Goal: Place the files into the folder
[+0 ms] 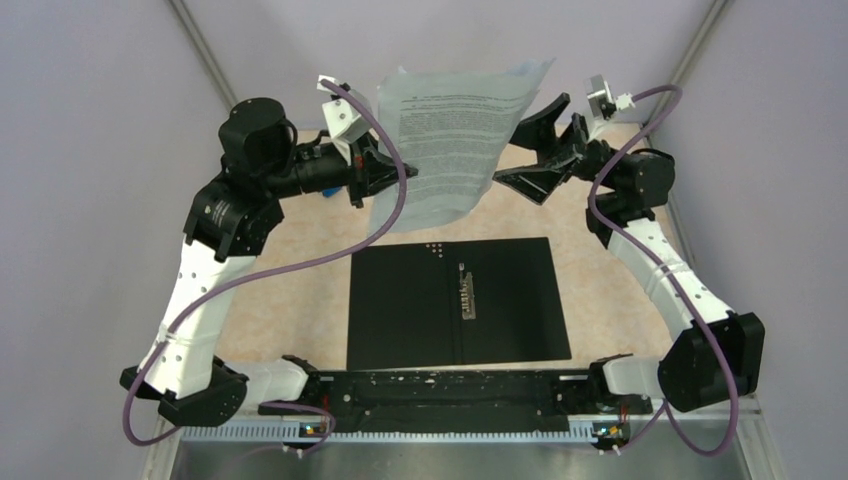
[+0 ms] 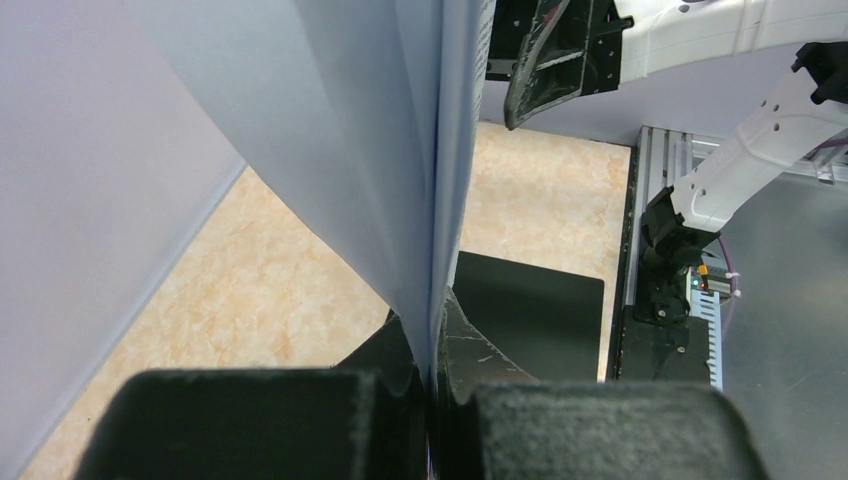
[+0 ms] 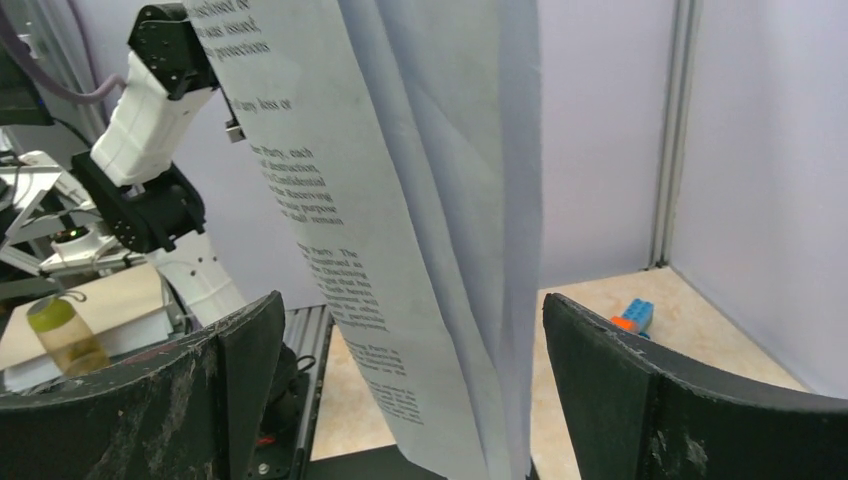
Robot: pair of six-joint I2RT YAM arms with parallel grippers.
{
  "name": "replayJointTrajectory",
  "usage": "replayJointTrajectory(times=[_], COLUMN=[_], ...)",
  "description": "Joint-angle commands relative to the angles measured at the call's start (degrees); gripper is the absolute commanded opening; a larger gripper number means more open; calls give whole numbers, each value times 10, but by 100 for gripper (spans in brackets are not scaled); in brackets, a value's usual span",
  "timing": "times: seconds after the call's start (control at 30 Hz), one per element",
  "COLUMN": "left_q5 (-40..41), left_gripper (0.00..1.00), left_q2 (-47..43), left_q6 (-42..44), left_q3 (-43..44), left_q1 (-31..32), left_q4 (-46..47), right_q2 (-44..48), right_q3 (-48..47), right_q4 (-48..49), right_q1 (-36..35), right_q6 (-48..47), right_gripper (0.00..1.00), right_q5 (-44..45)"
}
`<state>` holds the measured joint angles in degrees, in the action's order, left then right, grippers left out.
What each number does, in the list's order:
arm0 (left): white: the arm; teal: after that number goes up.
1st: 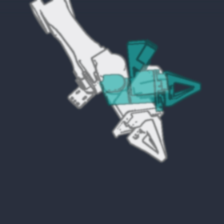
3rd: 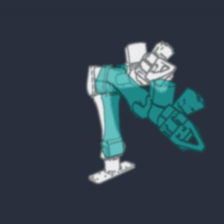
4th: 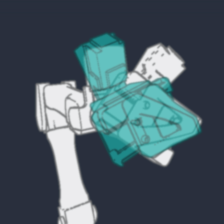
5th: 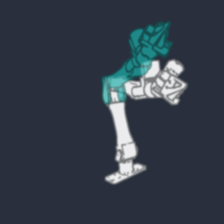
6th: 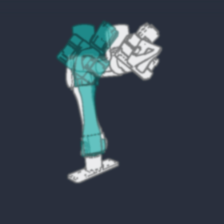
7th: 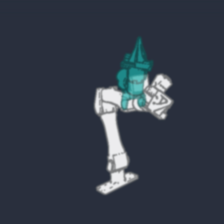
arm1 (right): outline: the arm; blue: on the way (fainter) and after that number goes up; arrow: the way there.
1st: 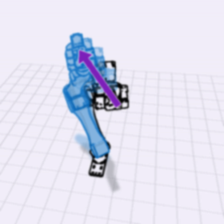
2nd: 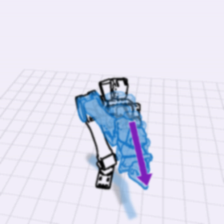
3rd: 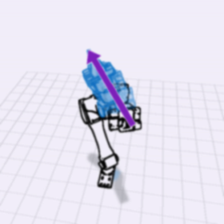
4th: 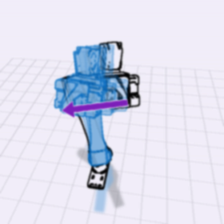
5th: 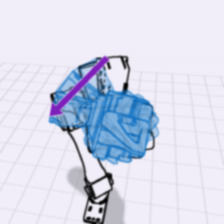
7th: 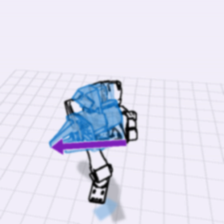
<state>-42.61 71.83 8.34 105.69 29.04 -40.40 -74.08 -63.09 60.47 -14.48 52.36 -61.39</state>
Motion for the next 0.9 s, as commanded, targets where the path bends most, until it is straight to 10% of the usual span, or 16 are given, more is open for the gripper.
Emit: replayJointTrajectory(times=[0.0, 0.87], left_q5=[-10, 9], left_gripper=[0, 0], left_q2=[-18, 7], left_q6=[1, -26], left_q3=[19, 32], left_q1=[1, -15], left_q4=[27, 53], right_q2=[15, -82], right_q3=[-30, -117], right_q4=[-31, 143], right_q1=[-3, -49], right_q6=[-60, 96], right_gripper=[99, 96], right_q5=[21, -75])
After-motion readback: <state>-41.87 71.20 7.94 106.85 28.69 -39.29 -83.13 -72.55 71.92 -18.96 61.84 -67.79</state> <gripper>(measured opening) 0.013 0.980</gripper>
